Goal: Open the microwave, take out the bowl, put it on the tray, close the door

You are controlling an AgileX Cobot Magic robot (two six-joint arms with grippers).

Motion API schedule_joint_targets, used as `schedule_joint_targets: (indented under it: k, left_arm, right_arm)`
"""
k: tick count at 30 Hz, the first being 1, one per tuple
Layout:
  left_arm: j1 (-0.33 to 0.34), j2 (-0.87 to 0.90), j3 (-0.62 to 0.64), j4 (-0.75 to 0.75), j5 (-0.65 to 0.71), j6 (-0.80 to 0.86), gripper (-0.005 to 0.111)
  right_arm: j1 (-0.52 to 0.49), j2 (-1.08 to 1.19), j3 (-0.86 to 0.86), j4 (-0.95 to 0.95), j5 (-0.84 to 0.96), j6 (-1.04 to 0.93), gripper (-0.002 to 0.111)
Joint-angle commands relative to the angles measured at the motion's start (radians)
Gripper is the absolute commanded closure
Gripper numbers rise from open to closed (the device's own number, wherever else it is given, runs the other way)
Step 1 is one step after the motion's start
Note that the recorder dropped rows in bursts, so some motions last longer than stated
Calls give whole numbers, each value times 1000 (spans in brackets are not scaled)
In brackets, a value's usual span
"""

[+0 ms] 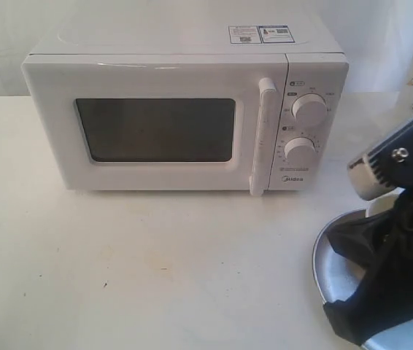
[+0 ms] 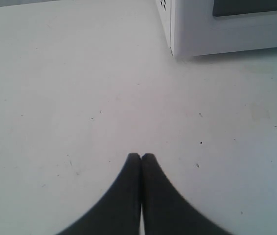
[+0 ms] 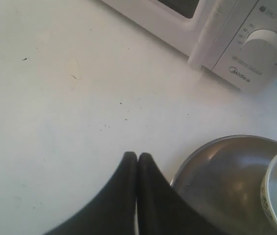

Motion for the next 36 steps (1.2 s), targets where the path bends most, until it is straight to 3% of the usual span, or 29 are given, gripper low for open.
schedule_joint_targets:
  k: [1, 6, 9, 15, 18, 22, 28, 36]
  left_arm:
    - [-5, -2, -3, -12, 2, 0, 107]
    - [-5, -2, -3, -12, 2, 0, 107]
    - [-5, -2, -3, -12, 2, 0, 107]
    - [-5, -2, -3, -12, 2, 0, 107]
    - [-5, -2, -3, -12, 2, 0, 107]
    - [-5, -2, -3, -12, 2, 0, 107]
    - [-5, -2, -3, -12, 2, 0, 107]
    - [-5, -2, -3, -12, 2, 0, 107]
  right_arm:
    - [-1, -36, 3, 4, 1, 8, 108]
    - [-1, -105, 8, -81, -56, 62, 108]
    - [-21, -185, 45, -170, -211, 144, 108]
    - [-252, -388, 260, -175, -723, 172, 108]
    - [-398, -486, 379, -116, -855, 243, 108]
    - [-602, -613, 524, -20, -870, 377, 108]
    - [-817, -735, 646, 29, -872, 614, 108]
    - [-850, -761, 646, 29, -831, 1016, 108]
